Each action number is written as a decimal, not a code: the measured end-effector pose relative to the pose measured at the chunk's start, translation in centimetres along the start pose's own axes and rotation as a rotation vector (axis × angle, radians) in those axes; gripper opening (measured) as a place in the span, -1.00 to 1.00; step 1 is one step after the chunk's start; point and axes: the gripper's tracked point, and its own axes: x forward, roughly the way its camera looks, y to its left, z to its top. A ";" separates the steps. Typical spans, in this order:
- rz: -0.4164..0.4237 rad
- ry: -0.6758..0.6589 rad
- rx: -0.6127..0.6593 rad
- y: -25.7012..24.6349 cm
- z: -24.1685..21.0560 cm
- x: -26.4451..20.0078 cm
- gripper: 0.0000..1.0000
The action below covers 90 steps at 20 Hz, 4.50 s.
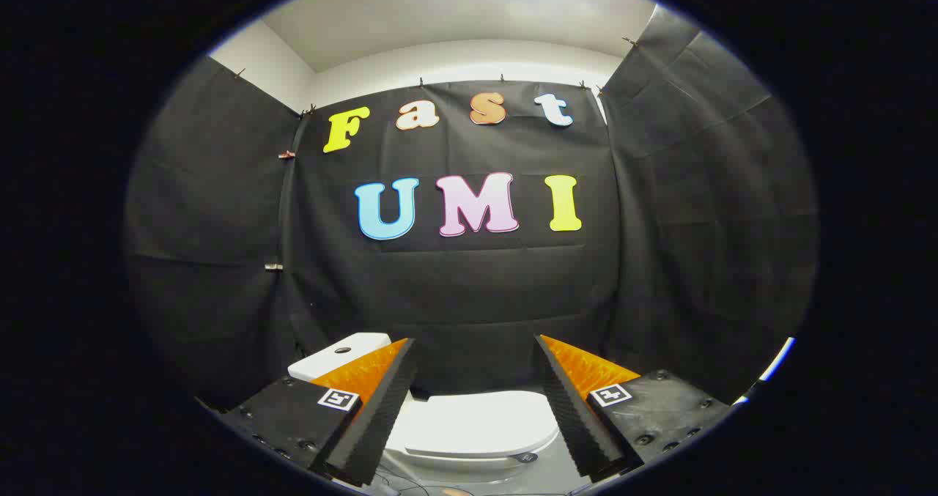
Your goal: Open the toilet lid.
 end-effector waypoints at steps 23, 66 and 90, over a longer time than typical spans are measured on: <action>-0.023 0.037 0.011 -1.0 -1.3 0.1 0.97; -0.226 0.617 0.970 -16.3 -49.2 11.1 0.92; -0.136 0.657 0.821 -13.1 -47.7 13.1 -0.82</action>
